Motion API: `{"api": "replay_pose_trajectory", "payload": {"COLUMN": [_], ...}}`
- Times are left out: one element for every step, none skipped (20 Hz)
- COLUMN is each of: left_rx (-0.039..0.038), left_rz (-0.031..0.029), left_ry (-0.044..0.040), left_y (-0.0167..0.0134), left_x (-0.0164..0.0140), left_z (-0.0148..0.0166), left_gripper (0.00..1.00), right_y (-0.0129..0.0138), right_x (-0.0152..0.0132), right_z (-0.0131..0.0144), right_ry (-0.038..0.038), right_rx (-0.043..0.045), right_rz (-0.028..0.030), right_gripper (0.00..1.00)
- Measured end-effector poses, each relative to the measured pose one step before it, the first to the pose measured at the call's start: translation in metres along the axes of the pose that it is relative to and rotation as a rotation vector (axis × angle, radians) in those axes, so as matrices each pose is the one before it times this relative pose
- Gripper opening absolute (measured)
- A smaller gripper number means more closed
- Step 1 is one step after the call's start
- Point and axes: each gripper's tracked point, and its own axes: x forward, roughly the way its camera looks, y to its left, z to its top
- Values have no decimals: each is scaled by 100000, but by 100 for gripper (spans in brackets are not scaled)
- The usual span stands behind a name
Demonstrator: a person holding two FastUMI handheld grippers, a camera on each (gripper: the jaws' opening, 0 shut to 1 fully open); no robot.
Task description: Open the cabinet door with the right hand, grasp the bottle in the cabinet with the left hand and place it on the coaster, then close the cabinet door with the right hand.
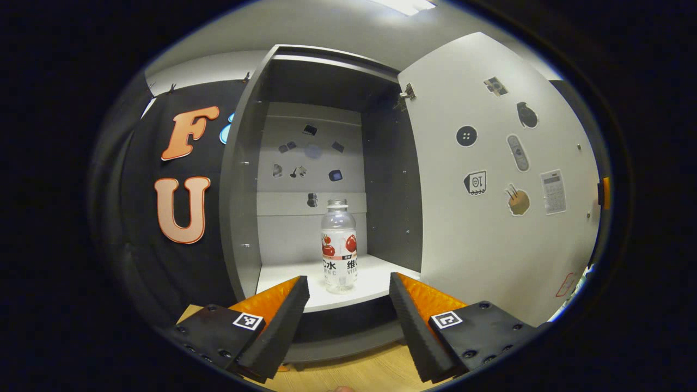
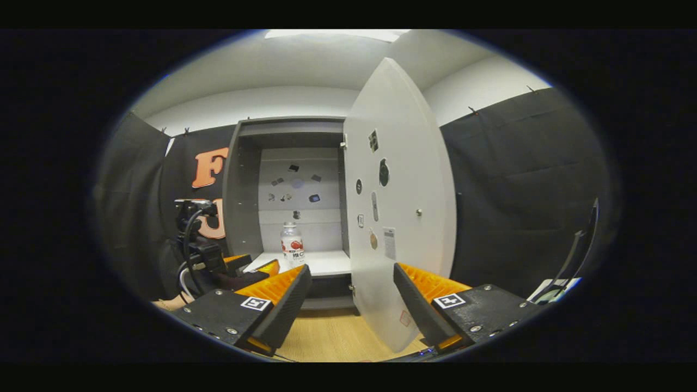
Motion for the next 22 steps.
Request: {"api": "replay_pose_trajectory", "payload": {"left_rx": [505,-92,-173,32,355,313,-196,-406,-653,-833,-525,-429,-376,-634,-388,-152,60,498,392,-5,-240,-139], "left_rz": [-361,-699,-825,-1159,-488,-606,-908,-637,-943,-937,-1132,-652,-337,-701,196,-51,59,-57,-127,-224,-392,-278], "left_ry": [-527,-451,166,127,150,-307,-603,181,647,249,638,938,1216,993,1322,955,340,166,165,255,145,481], "left_y": [447,330,250,172,351,232,103,125,58,-73,-58,-19,73,17,232,165,129,121,29,25,-46,-6], "left_x": [1248,1280,1211,1247,1194,1170,1004,1053,900,869,869,749,602,761,745,621,432,375,412,174,166,203], "left_z": [-140,-95,-493,-417,-417,-210,-106,-349,-446,-395,-421,-569,-515,-504,-569,-372,-199,-147,-244,-214,-97,-240], "left_gripper": [96,99,96,96,96,96,96,99,96,96,96,96,96,96,96,96,96,96,96,97,97,99], "right_y": [296,325,429,326,441,621,574,533,486,422,493,494,355,369,342,258,124,49,33,51,27,5], "right_x": [466,417,448,377,382,247,238,336,53,439,196,201,175,84,76,-71,-85,187,28,314,120,267], "right_z": [110,142,61,93,-33,-27,-266,-225,-254,-162,-93,-73,-87,-31,-43,-22,-81,-111,-108,-157,-58,3], "right_ry": [-892,-1134,-1041,-727,-68,122,593,734,759,497,98,243,306,282,181,131,132,419,572,477,263,227], "right_rx": [-1351,-1684,-1687,-1354,-967,-587,-386,-460,-432,-329,-170,-223,-369,-517,-685,-770,-916,-943,-687,-524,-285,-22], "right_rz": [-1341,-1345,-1312,-1242,-803,-200,-28,74,-86,-47,218,344,159,64,155,-136,-211,-340,-91,152,82,110], "right_gripper": [88,88,88,93,93,93,93,93,93,93,93,93,93,93,93,93,93,93,93,93,93,93]}}
